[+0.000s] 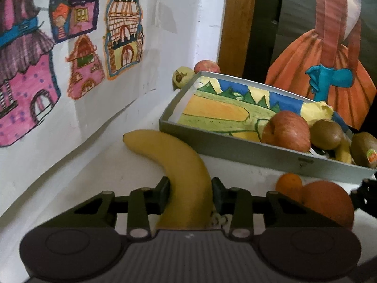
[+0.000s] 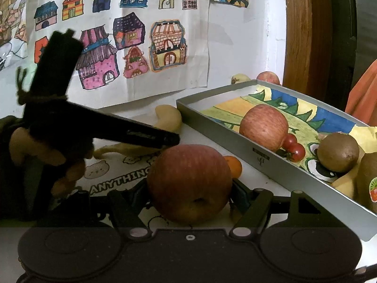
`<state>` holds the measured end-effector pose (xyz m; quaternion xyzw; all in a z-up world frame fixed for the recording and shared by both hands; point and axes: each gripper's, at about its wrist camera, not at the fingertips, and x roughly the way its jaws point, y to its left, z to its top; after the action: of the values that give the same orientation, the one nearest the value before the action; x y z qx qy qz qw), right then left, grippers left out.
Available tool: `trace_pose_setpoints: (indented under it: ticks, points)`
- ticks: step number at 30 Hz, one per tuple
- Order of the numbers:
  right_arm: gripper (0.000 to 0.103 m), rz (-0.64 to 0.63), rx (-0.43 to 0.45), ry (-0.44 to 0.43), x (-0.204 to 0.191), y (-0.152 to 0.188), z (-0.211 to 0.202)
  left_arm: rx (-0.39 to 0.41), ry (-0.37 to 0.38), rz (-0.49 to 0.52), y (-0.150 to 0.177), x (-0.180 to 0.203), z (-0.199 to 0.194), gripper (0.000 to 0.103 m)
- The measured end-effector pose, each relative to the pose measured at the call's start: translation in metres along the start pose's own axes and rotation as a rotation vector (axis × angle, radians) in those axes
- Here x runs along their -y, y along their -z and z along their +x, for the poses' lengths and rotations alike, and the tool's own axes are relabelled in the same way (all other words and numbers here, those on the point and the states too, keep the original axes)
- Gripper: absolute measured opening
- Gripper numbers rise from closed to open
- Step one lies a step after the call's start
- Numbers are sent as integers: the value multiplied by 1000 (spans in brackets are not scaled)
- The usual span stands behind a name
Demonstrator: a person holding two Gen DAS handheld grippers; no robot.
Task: Organize fruits
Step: 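Close the right tool on the red apple while the left tool straddles the yellow banana, then close the left tool on the banana and lift it while the right tool lifts the apple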
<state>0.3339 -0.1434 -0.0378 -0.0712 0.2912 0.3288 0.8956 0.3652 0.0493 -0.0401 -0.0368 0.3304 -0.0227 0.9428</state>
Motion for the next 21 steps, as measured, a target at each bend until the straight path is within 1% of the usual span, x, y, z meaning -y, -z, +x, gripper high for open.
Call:
trace_pose_setpoints:
  ticks: [5, 6, 8, 11, 15, 16, 17, 18, 21]
  points:
    - [74, -3, -2, -1, 0, 1, -1, -10, 5, 31, 3, 2, -6, 43]
    - [74, -3, -2, -1, 0, 1, 0, -11, 7, 32, 4, 2, -6, 49]
    - [74, -3, 0, -2, 0, 0, 1, -16, 11, 34, 2, 4, -4, 56]
    - [74, 2, 3, -6, 1, -1, 3, -11, -3, 42, 0, 6, 0, 59]
    - [74, 7, 9, -9, 0, -1, 5, -8, -16, 35, -3, 7, 5, 58]
    - [74, 9, 11, -10, 1, -2, 6, -7, -19, 35, -3, 6, 6, 57]
    - [74, 11, 12, -11, 1, -2, 6, -5, -25, 38, -3, 6, 6, 51]
    - [74, 12, 13, -11, 1, -3, 7, -4, -29, 44, -4, 6, 7, 49]
    - [74, 12, 16, -11, 0, -4, 10, -4, -24, 46, -3, 5, 6, 47]
